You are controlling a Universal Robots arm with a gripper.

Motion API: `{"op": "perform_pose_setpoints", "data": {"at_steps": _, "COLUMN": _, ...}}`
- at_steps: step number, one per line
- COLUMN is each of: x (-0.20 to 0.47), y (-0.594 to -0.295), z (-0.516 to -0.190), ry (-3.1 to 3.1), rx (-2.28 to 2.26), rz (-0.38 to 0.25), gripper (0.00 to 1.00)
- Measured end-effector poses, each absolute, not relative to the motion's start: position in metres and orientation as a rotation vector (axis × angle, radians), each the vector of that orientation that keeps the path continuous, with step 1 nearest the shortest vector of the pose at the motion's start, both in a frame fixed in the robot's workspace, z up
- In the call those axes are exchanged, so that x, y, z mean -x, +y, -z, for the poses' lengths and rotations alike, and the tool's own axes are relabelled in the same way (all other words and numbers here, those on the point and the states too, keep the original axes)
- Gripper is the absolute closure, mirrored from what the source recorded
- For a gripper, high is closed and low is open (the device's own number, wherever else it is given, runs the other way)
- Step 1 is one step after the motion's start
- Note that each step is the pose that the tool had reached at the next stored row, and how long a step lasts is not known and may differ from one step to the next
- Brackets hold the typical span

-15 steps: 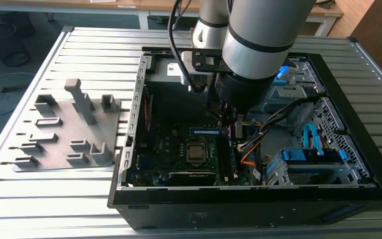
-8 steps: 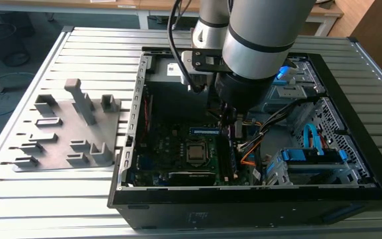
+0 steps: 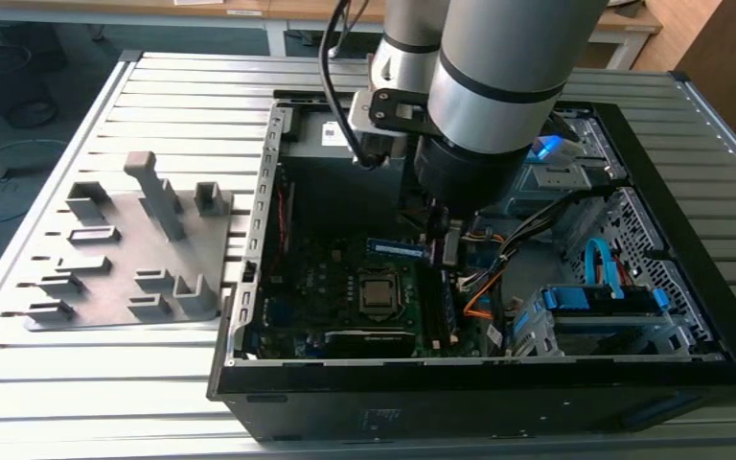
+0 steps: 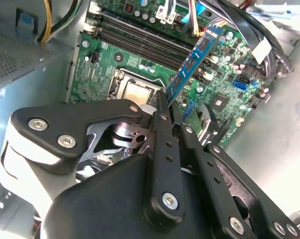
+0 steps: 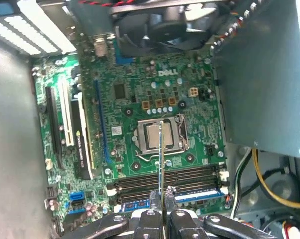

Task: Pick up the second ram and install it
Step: 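Insert the second ram into the second slot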

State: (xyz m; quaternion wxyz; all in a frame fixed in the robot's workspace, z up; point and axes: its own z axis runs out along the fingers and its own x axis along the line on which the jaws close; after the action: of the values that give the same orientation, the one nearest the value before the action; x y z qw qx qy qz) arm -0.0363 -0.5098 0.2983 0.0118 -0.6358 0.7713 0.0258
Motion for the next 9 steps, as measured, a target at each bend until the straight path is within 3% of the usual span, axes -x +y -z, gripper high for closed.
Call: {"op": "perform_pose_setpoints", "data": {"at_steps": 9, "x": 0.0363, "y": -0.5098, "z": -0.2978, "ry": 2.494, "rx": 1.866, "rz": -0.079, "gripper": 0.86}}
